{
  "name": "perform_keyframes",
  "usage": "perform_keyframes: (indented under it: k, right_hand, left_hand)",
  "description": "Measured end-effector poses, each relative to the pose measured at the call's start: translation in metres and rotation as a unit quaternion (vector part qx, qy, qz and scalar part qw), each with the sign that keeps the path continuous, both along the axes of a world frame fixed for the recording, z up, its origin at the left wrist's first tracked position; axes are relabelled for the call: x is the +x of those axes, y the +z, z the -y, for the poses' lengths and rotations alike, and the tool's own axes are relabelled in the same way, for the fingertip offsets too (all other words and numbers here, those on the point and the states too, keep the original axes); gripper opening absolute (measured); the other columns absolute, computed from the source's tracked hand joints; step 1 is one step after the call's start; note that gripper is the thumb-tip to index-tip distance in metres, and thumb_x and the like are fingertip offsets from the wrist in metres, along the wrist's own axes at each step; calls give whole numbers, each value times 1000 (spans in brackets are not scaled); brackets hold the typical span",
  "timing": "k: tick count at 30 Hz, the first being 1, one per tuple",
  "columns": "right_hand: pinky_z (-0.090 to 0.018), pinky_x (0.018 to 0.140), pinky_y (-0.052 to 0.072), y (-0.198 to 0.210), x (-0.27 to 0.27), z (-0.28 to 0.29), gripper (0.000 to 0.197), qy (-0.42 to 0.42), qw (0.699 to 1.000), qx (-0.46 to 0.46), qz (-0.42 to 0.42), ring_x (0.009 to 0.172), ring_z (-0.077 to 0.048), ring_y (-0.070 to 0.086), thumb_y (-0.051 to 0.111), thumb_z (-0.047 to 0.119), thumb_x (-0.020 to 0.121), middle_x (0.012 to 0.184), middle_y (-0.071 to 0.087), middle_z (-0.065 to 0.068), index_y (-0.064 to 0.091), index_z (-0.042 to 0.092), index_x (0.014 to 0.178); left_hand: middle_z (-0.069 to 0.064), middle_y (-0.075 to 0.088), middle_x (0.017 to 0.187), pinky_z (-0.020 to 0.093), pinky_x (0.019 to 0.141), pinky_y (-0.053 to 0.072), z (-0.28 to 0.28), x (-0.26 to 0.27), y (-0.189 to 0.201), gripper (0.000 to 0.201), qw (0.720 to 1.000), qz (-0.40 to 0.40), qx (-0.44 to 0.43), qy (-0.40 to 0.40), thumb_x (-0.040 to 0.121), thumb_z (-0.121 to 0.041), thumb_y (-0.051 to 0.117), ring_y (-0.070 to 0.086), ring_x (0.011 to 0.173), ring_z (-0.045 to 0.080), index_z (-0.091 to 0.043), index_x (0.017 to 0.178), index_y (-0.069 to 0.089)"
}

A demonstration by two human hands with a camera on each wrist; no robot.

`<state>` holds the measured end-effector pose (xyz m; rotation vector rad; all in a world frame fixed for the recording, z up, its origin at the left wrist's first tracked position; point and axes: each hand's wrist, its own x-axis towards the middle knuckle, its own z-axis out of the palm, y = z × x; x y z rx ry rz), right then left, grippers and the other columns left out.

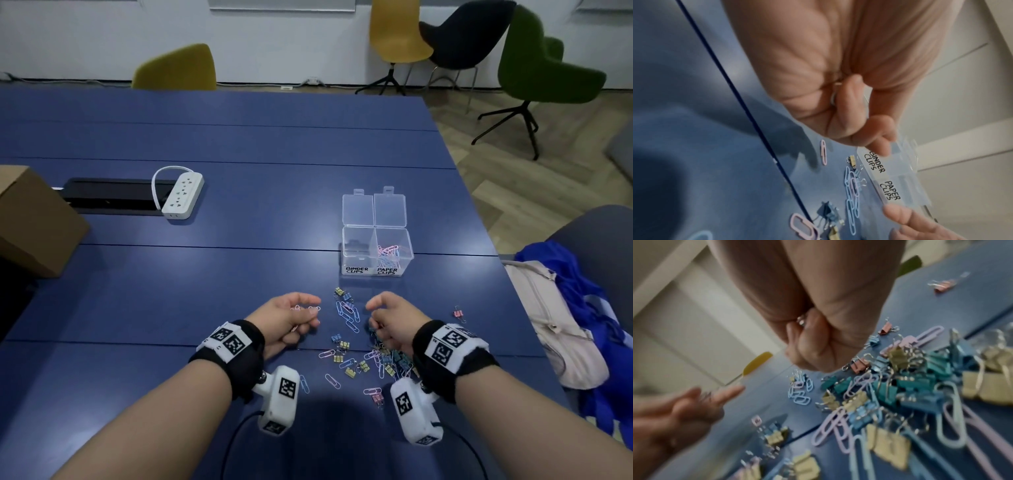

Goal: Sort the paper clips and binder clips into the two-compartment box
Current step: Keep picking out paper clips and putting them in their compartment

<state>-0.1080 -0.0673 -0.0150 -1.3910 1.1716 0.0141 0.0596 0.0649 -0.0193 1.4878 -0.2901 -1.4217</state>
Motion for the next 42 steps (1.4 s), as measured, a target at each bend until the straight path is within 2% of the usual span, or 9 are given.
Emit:
perform_keyframes:
  k: [5, 10, 14, 17, 24, 27, 31, 35, 42]
  right_hand:
    - [-35, 80, 45, -2, 22, 0, 19, 243, 907, -273, -208, 94, -28, 59, 45, 30, 96, 105, 62, -10, 49, 14, 106]
    - [-39, 85, 47, -4, 39, -9, 46, 319, 856, -300, -273, 110, -35, 58, 60, 34, 88, 121, 59, -15, 41, 10, 123]
    - [-34, 76, 45, -10, 42, -10, 23, 343, 837, -324, -279, 105, -35, 60, 49, 16, 90, 117, 62, -15, 54, 10, 112]
    - [-33, 75, 44, -6, 40, -14, 25, 367, 823, -319, -292, 106, -35, 61, 47, 14, 90, 117, 62, -15, 55, 8, 112]
    - [-30, 62, 38, 8, 23, -11, 24, 329, 881, -263, -217, 71, -25, 48, 42, 16, 91, 73, 49, -6, 36, 15, 67]
    - [-26, 47, 28, 9, 5, -1, 24, 197, 964, -140, -112, 53, -16, 33, 39, 14, 92, 64, 38, -1, 33, 16, 69]
    - [-19, 40, 22, 3, -23, 10, 21, 60, 998, 13, -4, 42, -13, 27, 39, 5, 88, 57, 34, -2, 32, 17, 73]
    - [-14, 36, 18, 7, -43, 21, 28, 9, 996, 73, 56, 38, -11, 25, 39, -4, 88, 49, 34, 1, 32, 17, 70]
    - [-9, 36, 19, 36, -49, 67, 32, -7, 996, 43, 82, 32, -9, 26, 37, -7, 87, 47, 34, -1, 35, 19, 67]
  left_hand:
    - [1, 42, 55, 11, 30, 11, 9, 8, -1, 28, 993, -94, 24, 73, 93, -15, 42, 34, 35, 8, -13, 65, 42]
    - [-5, 28, 47, 12, 39, 17, 19, 8, -10, 43, 990, 119, 70, 16, 97, -40, 42, 21, 35, 10, -20, 60, 34]
    - [2, 56, 81, 30, 70, 40, 20, 13, -11, 21, 846, 457, 109, -252, 92, -35, 52, 50, 74, 21, -15, 96, 52]
    - [7, 60, 97, 31, 75, 40, 19, 9, -10, 29, 753, 519, 129, -383, 91, -33, 53, 51, 82, 25, -16, 112, 42]
    - [14, 60, 116, 36, 88, 45, 28, -2, -11, 26, 696, 542, 194, -429, 96, -27, 43, 57, 105, 32, -7, 112, 49]
    - [16, 58, 102, 31, 77, 42, 30, -9, -8, 23, 745, 502, 200, -392, 97, -22, 36, 53, 87, 28, -5, 102, 50]
    - [4, 36, 52, 14, 40, 22, 34, -19, 5, 16, 970, 120, 179, -114, 85, -13, 35, 27, 41, 15, -15, 70, 34]
    - [0, 34, 47, 11, 32, 18, 50, -27, 25, 20, 985, -128, 113, 2, 83, -7, 32, 27, 33, 10, -16, 66, 37]
    - [-2, 40, 44, 12, 31, 29, 126, -47, 55, 29, 988, -147, 24, 47, 93, -12, 37, 38, 35, 8, -12, 65, 43]
